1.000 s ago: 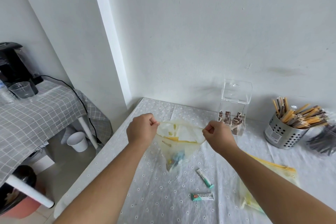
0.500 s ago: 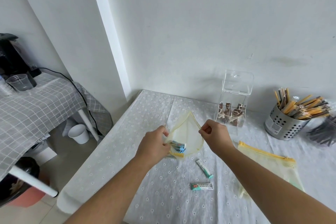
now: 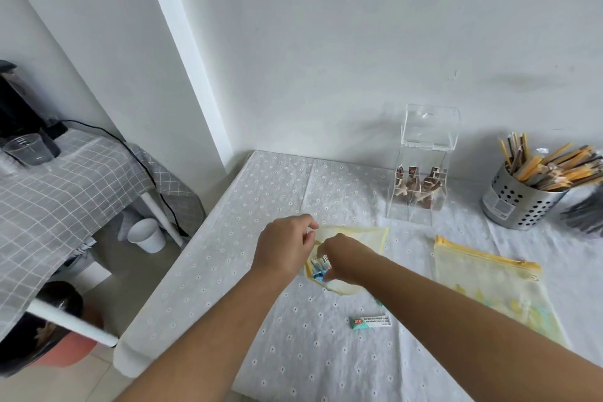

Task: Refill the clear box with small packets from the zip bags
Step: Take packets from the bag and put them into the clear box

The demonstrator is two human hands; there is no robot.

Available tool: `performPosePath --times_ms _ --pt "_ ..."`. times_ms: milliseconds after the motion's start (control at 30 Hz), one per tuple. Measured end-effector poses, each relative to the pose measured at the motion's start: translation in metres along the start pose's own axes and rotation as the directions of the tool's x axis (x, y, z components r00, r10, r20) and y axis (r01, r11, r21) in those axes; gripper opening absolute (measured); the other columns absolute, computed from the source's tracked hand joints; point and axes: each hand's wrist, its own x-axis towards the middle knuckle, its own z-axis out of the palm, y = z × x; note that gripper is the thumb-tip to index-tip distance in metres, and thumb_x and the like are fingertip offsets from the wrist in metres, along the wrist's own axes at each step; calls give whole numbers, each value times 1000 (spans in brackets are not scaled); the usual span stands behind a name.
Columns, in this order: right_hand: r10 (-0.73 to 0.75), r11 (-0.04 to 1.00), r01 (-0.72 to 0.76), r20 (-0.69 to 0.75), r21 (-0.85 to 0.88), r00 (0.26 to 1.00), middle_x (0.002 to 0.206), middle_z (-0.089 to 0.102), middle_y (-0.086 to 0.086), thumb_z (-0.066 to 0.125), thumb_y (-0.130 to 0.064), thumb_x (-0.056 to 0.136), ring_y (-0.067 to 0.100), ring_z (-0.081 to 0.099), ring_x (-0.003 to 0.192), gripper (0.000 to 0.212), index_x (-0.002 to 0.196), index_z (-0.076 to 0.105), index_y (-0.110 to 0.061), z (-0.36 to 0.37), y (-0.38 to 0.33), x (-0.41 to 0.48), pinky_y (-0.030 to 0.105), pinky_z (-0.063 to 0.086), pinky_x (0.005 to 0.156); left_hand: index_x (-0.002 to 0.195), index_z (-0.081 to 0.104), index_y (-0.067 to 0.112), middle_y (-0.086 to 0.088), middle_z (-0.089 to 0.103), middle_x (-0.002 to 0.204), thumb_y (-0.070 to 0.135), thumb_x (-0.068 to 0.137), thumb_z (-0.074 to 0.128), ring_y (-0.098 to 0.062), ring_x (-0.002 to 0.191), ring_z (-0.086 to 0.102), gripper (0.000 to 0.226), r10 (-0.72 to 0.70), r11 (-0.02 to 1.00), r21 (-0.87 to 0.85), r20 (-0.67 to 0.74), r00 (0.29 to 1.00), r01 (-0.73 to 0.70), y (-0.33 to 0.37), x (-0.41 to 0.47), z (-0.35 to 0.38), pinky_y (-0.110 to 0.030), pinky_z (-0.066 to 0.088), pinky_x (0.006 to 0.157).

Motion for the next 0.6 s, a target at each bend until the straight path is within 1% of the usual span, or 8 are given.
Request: performPosePath --times_ms 67,167,267,367,433,467,567,600 --pt "29 1000 -29 49 -7 998 122 61 12 75 -30 77 28 56 113 55 124 57 -7 3 0 7 37 47 94 103 67 20 -4 73 86 20 89 57 -22 80 66 18 16 1000 6 9 1000 -16 2 2 -1 -32 55 72" --pt "64 998 -65 59 24 996 121 60 12 74 -32 78 28 56 112 56 123 55 -7 10 2 11 36 47 89 103 67 20 -4 73 86 20 89 56 -23 80 66 18 32 999 3 23 999 -32 3 4 0 -34 55 72" --pt "98 994 -100 44 51 994 118 60 11 74 -30 78 28 59 107 52 120 53 -7 17 2 13 34 47 80 103 67 20 -4 72 86 19 89 55 -22 80 65 18 42 999 -4 29 999 -41 4 5 2 -36 55 72" --pt "110 991 -112 31 77 993 117 60 11 71 -26 80 27 59 105 43 115 55 -8 22 3 15 29 41 72 103 68 20 -3 72 87 20 89 56 -21 80 65 18 47 999 -17 37 998 -46 3 5 3 -37 55 72" --pt "120 988 -121 19 93 993 117 60 13 67 -20 82 27 58 100 30 108 56 -10 23 5 15 28 39 71 102 68 20 -3 73 88 20 89 57 -20 81 66 17 53 998 -21 38 998 -52 1 5 2 -37 55 73" --pt "133 986 -133 7 101 991 117 60 13 66 -17 83 27 58 98 26 106 56 -10 23 6 15 30 41 72 102 68 20 -3 73 88 20 88 58 -20 80 66 17 53 998 -25 37 998 -52 0 6 2 -37 55 73" --pt "188 974 -182 -31 137 982 116 61 13 60 -9 85 29 60 104 28 113 59 -8 21 8 16 33 47 79 101 70 21 -3 73 87 20 87 60 -20 79 66 16 46 998 -42 35 998 -45 -2 7 -1 -36 55 72" --pt "203 968 -194 -43 158 978 113 62 12 57 -8 86 29 61 101 26 111 61 -9 21 9 16 32 47 77 100 70 21 -3 73 86 20 87 61 -20 78 66 16 45 998 -46 38 998 -44 -2 8 -1 -36 56 72"
